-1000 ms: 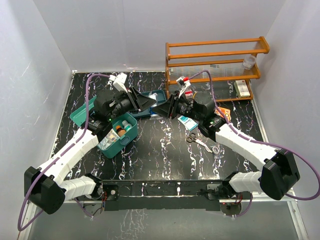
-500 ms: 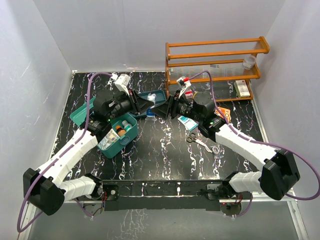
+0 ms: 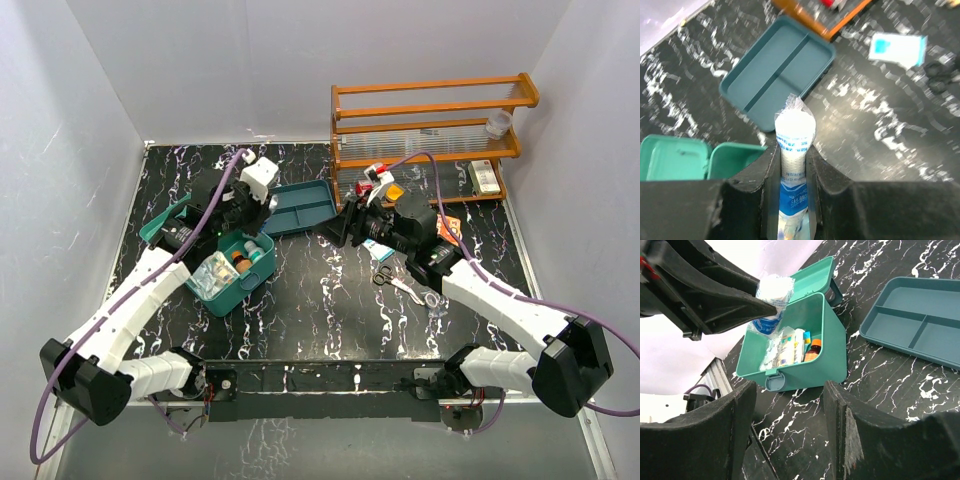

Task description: Organize the medicine kit

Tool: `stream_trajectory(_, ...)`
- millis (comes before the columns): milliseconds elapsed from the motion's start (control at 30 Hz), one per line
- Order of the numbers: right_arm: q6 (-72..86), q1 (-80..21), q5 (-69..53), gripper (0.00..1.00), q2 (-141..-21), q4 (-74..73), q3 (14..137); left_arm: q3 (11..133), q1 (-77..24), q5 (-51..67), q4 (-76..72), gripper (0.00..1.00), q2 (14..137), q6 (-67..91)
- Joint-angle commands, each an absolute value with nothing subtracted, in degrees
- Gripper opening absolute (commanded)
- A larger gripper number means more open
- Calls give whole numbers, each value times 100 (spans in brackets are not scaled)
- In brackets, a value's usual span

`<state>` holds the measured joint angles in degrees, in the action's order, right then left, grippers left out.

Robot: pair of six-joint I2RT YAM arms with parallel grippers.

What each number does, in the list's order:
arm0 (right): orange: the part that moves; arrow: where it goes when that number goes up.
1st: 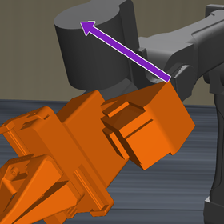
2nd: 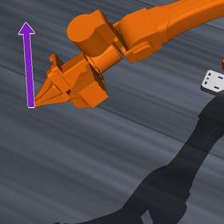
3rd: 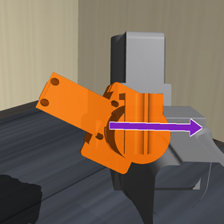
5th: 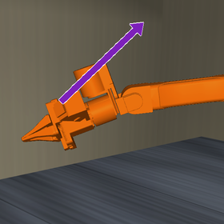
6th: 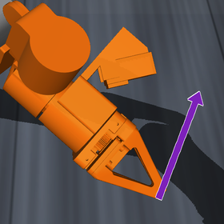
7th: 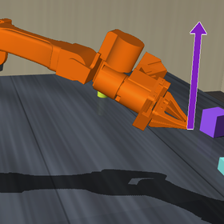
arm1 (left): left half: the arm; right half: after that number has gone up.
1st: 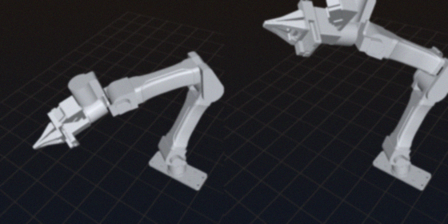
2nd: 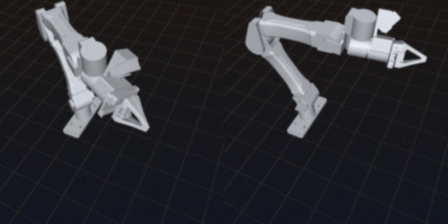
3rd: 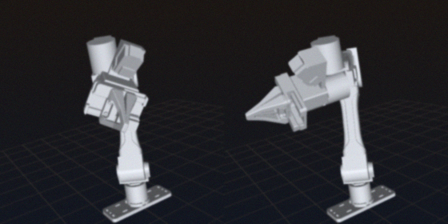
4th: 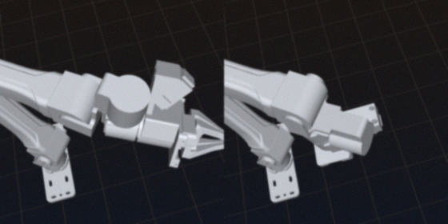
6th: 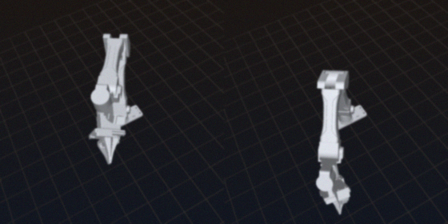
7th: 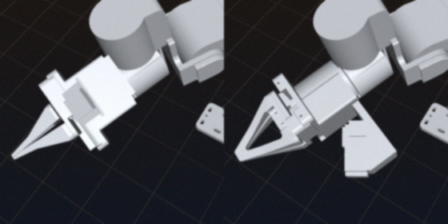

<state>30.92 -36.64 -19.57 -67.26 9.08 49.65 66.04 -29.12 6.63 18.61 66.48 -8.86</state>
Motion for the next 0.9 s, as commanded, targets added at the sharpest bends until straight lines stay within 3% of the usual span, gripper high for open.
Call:
stream_trajectory(0, 2985, -3676, -1734, 54, -6554, 962, 4887, 6829, -2926, -392, 2870, 7, 6684, -1924)
stream_trajectory(233, 3067, -3681, -1696, 53, -6649, 805, 4957, 6506, -2524, -802, 3112, 3, 6912, -2502)
stream_trajectory(367, 3076, -3681, -1645, 53, -6684, 604, 4969, 6353, -2058, -207, 2950, 3, 7100, -2618)
stream_trajectory(867, 3411, -3671, -1600, 54, -7503, 448, 5158, 5374, -1855, 542, 1438, 6, 7756, -3134)
